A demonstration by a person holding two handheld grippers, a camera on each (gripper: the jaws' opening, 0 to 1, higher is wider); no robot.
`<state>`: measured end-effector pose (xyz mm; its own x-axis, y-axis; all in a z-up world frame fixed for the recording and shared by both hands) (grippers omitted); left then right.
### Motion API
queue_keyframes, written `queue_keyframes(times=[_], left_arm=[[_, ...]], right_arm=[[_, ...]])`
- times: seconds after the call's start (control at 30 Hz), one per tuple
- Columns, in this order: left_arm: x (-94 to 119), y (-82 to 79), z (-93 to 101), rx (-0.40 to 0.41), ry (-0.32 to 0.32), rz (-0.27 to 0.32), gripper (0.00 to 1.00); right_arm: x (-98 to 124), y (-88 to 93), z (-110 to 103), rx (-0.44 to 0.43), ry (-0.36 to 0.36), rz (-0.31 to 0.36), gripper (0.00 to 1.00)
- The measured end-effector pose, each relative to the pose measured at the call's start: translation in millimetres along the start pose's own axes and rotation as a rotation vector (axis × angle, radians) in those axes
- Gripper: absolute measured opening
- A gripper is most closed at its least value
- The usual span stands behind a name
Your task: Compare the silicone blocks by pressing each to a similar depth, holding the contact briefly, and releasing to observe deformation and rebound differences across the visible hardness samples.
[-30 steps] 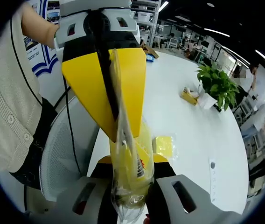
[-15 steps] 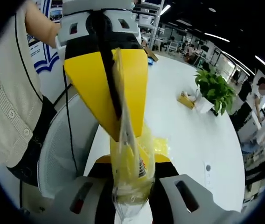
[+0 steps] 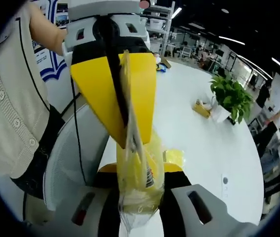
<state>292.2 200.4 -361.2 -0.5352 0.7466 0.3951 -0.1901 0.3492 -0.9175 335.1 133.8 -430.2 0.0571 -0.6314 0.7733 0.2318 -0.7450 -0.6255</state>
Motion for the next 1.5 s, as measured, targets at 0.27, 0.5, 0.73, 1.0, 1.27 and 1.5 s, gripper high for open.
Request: queue_keyframes(times=[0.27, 0.5, 0.73, 1.0, 1.27, 1.5], left_arm=[[0.1, 2.0, -0.4, 0.001, 0.000, -0.003, 0.00], [-0.2, 4.5, -1.7, 0.010, 0.002, -0.009, 0.00], [-0.7, 4.8, -3.8, 0.017, 0.005, -0.010, 0.00], [-1.5, 7.0, -6.3, 0.036, 0.007, -0.014, 0.00], [-1.3, 8.5, -8.6, 0.063, 0.002, -0.010, 0.00], [-0.7, 11.4, -9.1, 0.084, 0.003, -0.014, 0.00]], right_arm=[[-1.1, 0.5, -0.9, -0.009, -0.010, -0.004, 0.23], [-4.2, 1.3, -0.7, -0.028, -0.022, -0.004, 0.24], [-4.2, 1.9, 0.3, -0.024, -0.021, -0.007, 0.26], [-6.3, 3.6, 2.1, -0.033, -0.031, -0.014, 0.28], [-9.0, 6.6, 5.4, -0.051, -0.043, -0.019, 0.29], [-11.6, 8.1, 6.2, -0.092, -0.054, -0.001, 0.34]])
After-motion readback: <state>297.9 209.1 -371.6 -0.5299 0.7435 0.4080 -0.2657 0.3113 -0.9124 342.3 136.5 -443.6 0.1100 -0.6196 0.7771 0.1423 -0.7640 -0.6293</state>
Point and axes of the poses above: the point that each gripper's makers call its tool centre point, and the gripper's own axes: x roughly backward along the fingers, z roughly to its right, y roughly out of its underside, the point moved 7 cm from there along x, roughly backward along the fingers, and after that the axes turned 5 degrees about -z, right-handed, at the moved point
